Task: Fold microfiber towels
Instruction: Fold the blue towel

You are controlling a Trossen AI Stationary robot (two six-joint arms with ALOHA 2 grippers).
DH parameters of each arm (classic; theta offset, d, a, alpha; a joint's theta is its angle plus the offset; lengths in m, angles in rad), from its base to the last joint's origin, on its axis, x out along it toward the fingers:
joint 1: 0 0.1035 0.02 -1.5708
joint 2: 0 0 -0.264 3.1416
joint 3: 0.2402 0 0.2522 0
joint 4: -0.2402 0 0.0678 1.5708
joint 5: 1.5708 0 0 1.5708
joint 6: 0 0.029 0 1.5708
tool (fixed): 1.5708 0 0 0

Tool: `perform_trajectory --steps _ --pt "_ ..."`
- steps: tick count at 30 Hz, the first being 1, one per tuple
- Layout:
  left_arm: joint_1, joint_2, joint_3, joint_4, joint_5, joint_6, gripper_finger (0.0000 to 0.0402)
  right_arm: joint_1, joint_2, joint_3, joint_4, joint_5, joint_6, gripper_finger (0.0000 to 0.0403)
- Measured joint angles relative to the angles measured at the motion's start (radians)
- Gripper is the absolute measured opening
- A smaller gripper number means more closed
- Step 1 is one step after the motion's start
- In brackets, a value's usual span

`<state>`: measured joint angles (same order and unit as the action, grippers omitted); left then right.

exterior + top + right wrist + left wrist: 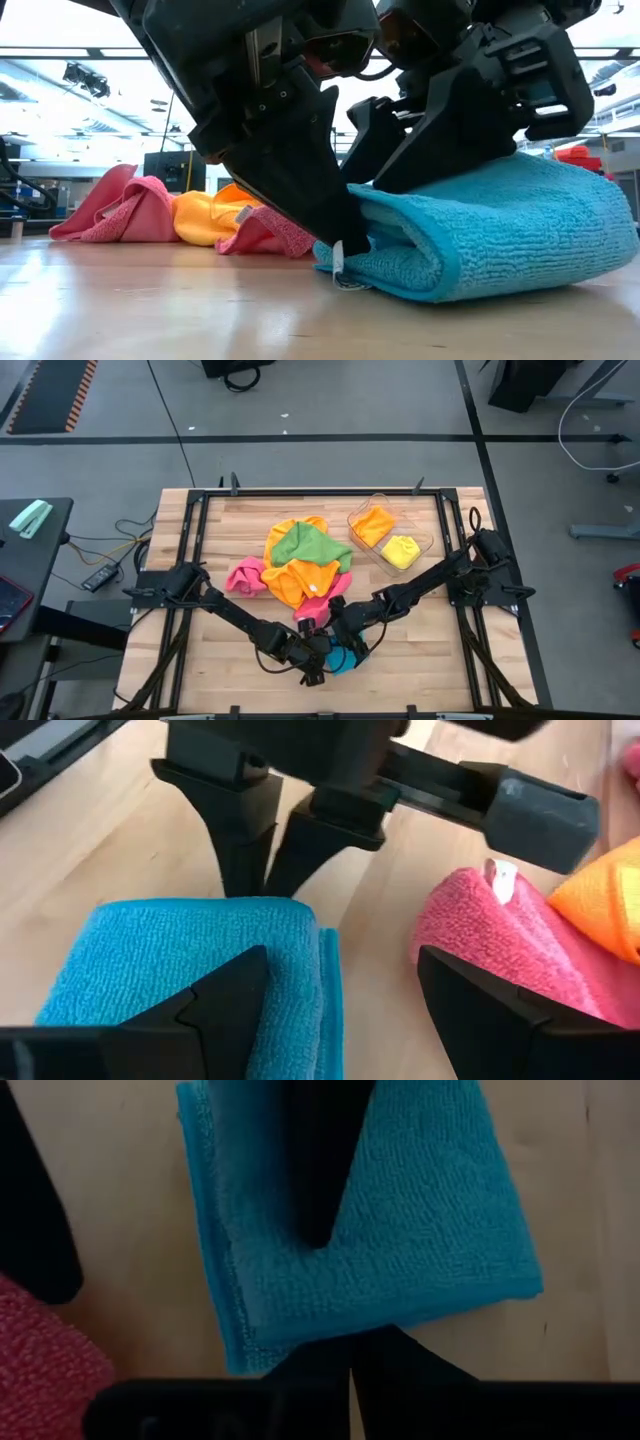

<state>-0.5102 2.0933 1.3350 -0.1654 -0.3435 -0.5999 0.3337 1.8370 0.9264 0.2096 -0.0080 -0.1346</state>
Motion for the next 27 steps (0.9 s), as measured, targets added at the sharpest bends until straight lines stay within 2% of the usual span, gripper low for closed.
perform_trajectory --steps 6,12,22,27 --pt "0.000 -0.005 0.011 -0.011 0.005 0.005 0.0020 -0.014 0.024 -0.002 0.004 -0.031 -0.013 0.0268" --pt "0.000 -0.025 0.050 -0.027 0.076 0.009 0.0031 -0.005 0.030 -0.001 0.012 -0.038 -0.013 0.0268" --pt "0.006 -0.026 0.120 -0.025 0.077 0.009 0.0011 -0.004 0.030 -0.002 0.010 -0.039 0.017 0.0268" --pt "-0.001 -0.025 0.120 -0.023 0.070 -0.005 0.0021 -0.004 0.029 -0.001 0.010 -0.039 0.060 0.0268"
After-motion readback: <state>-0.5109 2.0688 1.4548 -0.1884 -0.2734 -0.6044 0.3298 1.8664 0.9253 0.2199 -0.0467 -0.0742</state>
